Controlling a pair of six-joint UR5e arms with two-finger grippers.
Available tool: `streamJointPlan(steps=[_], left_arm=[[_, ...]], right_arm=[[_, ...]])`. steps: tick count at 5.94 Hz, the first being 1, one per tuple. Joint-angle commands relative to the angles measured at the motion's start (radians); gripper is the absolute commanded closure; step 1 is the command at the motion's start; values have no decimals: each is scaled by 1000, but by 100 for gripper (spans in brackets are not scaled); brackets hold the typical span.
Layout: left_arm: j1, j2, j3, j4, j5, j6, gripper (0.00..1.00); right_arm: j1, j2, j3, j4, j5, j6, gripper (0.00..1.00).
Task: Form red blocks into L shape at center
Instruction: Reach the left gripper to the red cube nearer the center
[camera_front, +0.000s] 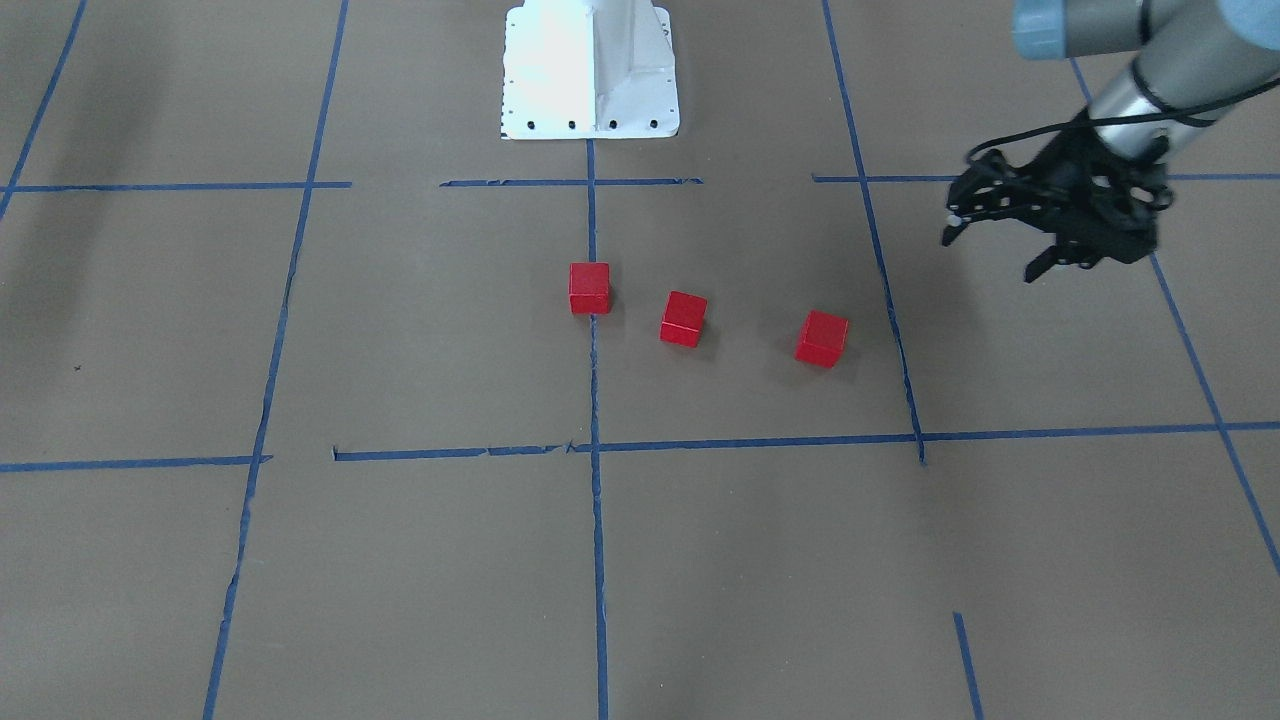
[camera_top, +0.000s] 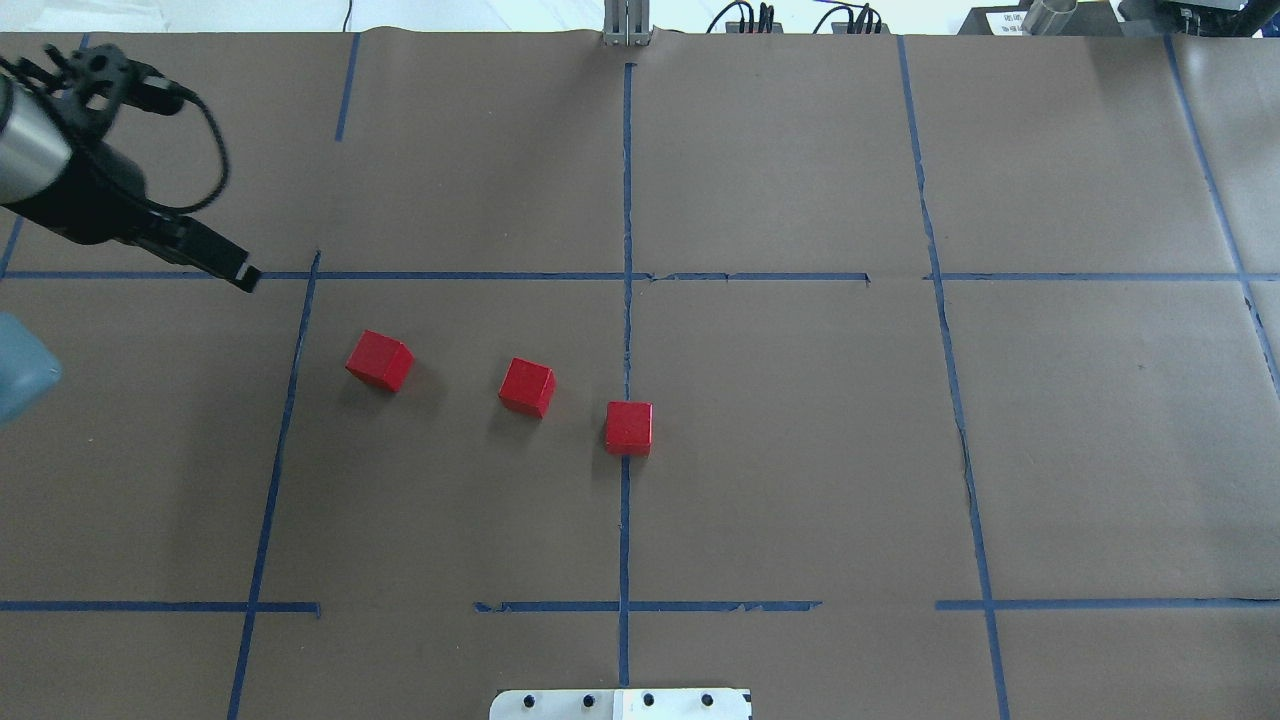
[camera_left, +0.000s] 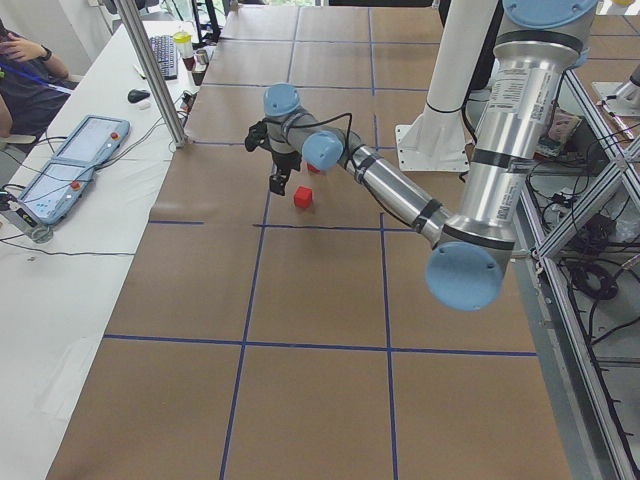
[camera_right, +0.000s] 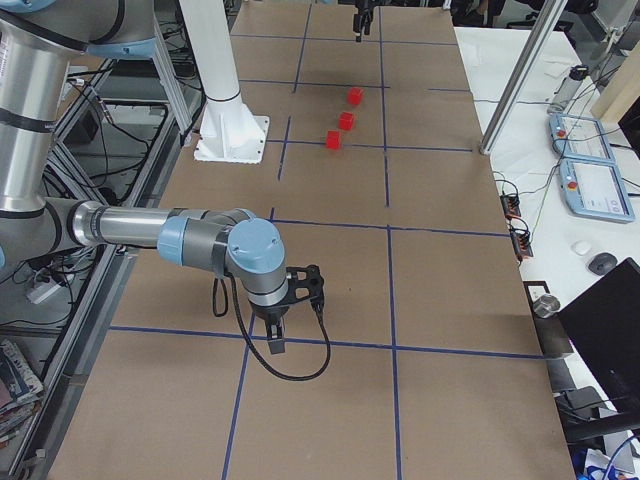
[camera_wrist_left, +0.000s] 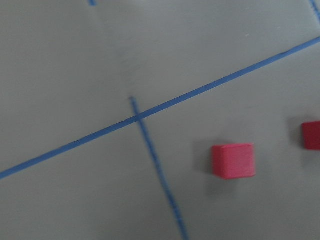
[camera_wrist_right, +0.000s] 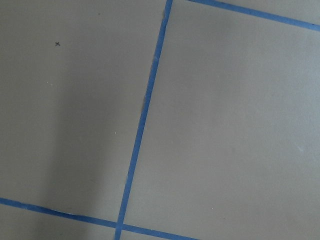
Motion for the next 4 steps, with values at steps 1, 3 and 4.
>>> streamJointPlan(steps=[1,3,4], left_arm=[[213,-123,13,7,170,-241,0],[298,-221,121,6,239,-359,0],[332,-254,182,6,307,-402,0]], right_arm=[[-113,31,3,4,-3,123,0],[-118,31,3,4,1,112,0],[-118,31,3,4,1,112,0]])
